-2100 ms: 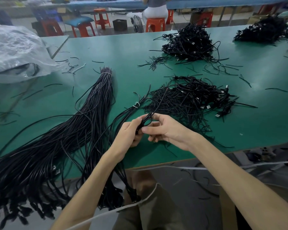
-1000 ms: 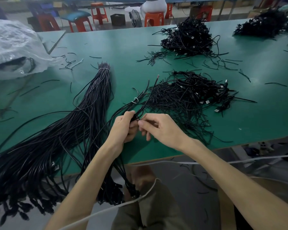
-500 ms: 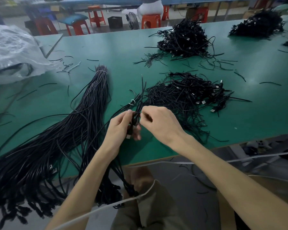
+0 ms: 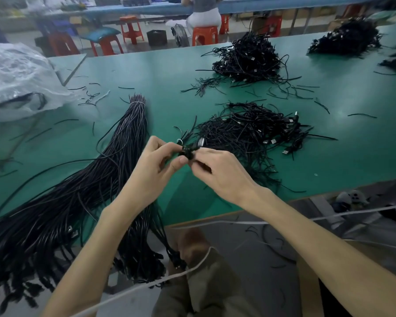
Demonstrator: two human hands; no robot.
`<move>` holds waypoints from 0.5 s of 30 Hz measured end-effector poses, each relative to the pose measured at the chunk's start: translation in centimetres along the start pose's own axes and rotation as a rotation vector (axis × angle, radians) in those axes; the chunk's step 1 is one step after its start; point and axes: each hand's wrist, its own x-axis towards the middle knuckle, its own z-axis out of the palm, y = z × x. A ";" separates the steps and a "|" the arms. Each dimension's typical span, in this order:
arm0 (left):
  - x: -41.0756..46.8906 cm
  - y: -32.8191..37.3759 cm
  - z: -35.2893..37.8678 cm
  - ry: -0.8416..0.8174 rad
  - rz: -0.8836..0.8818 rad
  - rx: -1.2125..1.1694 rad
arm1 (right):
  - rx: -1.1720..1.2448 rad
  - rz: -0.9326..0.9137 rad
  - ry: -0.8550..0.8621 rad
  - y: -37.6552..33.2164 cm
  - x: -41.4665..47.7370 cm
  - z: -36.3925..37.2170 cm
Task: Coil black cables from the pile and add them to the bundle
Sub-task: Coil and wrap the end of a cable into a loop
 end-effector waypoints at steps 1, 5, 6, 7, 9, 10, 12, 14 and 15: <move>0.0 0.3 0.2 0.043 0.006 0.033 | -0.006 -0.013 0.008 -0.2 -0.1 0.0; 0.3 2.2 0.9 0.070 -0.123 0.060 | -0.095 -0.101 0.085 -1.0 -0.1 -0.4; 0.6 2.5 0.8 0.020 -0.227 0.031 | -0.224 -0.167 0.097 -1.2 -0.2 -0.5; 0.9 2.8 0.6 -0.054 -0.342 -0.039 | -0.374 -0.253 0.102 -1.2 -0.2 -0.5; 1.0 3.2 0.0 -0.183 -0.493 -0.186 | -0.563 -0.361 0.099 -1.2 -0.6 -0.6; 1.0 3.2 -0.4 -0.211 -0.499 -0.209 | -0.590 -0.377 0.091 -1.1 -0.8 -0.6; 0.6 3.4 -0.9 -0.223 -0.454 -0.280 | -0.568 -0.358 0.089 -0.9 -1.1 -0.8; 0.1 3.4 -1.3 -0.269 -0.367 -0.409 | -0.527 -0.315 0.088 -0.8 -1.4 -0.9; -0.1 3.4 -1.5 -0.303 -0.308 -0.452 | -0.496 -0.291 0.088 -0.8 -1.4 -1.1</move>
